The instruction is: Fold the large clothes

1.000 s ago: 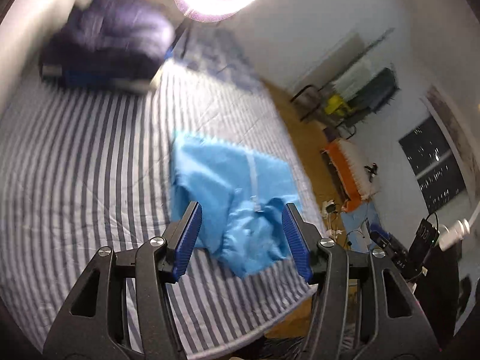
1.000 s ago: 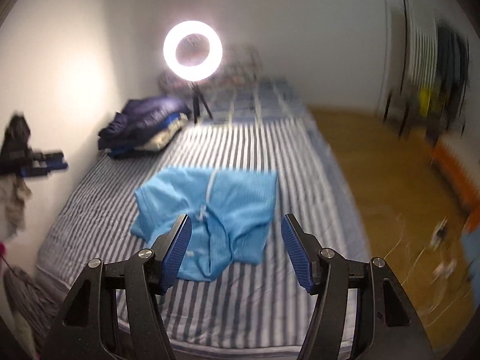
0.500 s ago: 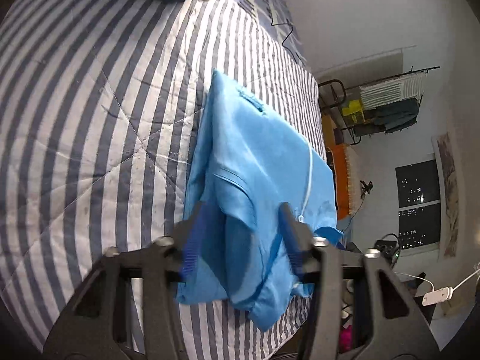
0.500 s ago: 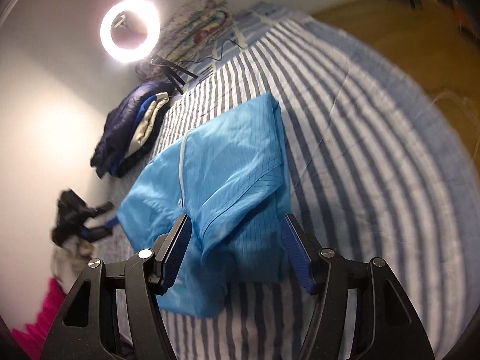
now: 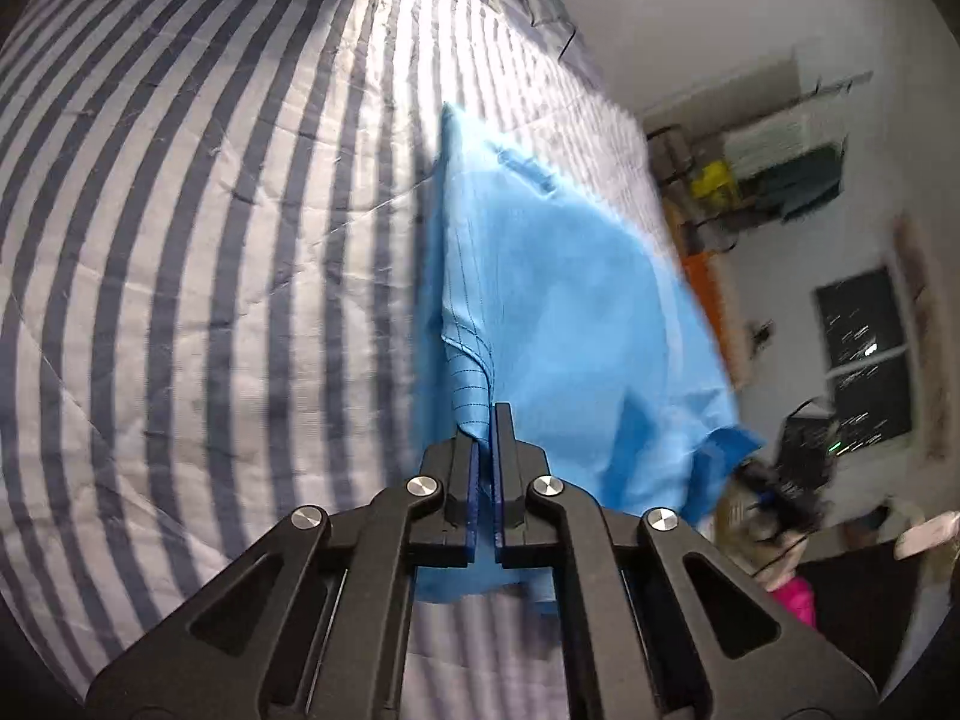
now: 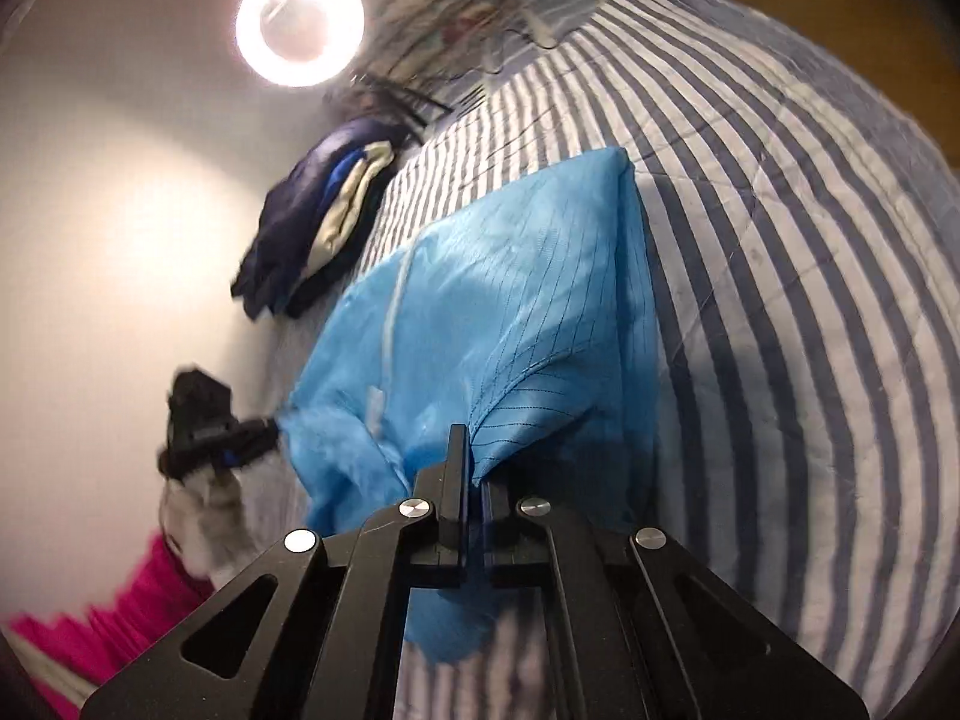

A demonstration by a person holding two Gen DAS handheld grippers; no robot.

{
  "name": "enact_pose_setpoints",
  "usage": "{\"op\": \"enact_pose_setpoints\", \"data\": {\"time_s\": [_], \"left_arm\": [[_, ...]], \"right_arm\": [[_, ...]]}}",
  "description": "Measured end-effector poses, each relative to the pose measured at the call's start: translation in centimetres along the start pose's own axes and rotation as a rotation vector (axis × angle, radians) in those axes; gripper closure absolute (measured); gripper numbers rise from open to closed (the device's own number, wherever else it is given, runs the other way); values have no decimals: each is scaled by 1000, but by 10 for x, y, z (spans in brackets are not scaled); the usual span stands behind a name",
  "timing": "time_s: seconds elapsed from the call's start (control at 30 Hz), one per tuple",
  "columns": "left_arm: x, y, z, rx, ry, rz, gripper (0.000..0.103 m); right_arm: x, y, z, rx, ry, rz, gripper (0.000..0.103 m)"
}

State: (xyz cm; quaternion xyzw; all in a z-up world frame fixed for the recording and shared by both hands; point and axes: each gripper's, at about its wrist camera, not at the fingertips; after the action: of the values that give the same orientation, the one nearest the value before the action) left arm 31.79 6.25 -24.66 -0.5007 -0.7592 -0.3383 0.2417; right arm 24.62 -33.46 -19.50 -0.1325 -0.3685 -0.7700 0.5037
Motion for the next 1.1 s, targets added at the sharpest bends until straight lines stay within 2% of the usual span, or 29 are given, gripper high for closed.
{"op": "enact_pose_setpoints", "data": {"time_s": [0.03,0.1,0.2,0.27,0.33,0.4,0.47,0.57,0.6,0.63,0.67,0.7,0.83,0.9,1.0,1.03,1.1], "left_arm": [[-6,-1,4,-2,19,13,102],[-16,-5,3,-15,53,16,102],[-14,-9,-7,-79,93,3,102],[-5,-11,-15,-99,98,-4,101],[8,-11,-23,-134,152,-13,89],[22,-11,-32,-171,193,-52,84],[37,-16,-45,-202,208,-92,84],[55,-28,-68,-227,155,-145,84],[57,-37,-82,-229,87,-143,84],[54,-44,-93,-227,45,-135,84],[50,-52,-103,-225,-2,-119,84],[39,-62,-117,-226,-55,-89,83],[-13,-84,-151,-191,-167,12,83],[-37,-90,-166,-202,-171,48,83],[-65,-97,-178,-223,-143,63,60],[-73,-97,-177,-209,-136,55,59],[-85,-96,-173,-176,-139,56,59]], "right_arm": [[-5,-2,-3,-4,-22,14,101],[-27,-9,-11,-3,-124,64,101],[-41,-12,-9,36,-189,101,101],[-33,-10,-3,49,-199,93,99],[-19,-11,4,75,-223,78,95],[-1,-15,13,121,-280,44,95],[16,-20,22,144,-261,19,95],[30,-28,39,198,-182,-8,95],[30,-28,46,226,-146,-4,94],[27,-26,52,248,-118,7,88],[24,-24,57,268,-100,18,76],[17,-21,63,293,-89,30,72],[-8,-8,68,350,-108,80,70],[-19,-2,65,334,-80,106,70],[-31,6,59,331,-76,129,72],[-34,8,56,329,-73,134,77],[-32,9,52,316,-60,137,79]]}}
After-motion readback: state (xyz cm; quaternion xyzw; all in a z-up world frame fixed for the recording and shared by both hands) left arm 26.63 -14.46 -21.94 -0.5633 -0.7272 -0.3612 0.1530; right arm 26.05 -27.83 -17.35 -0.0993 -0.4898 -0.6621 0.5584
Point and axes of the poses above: each gripper's, at about its wrist camera, not at the fingertips, and x roughly against the way its jaws point, z to its left, y to its top, and after that the axes turned 3 degrees about -z, right-handed
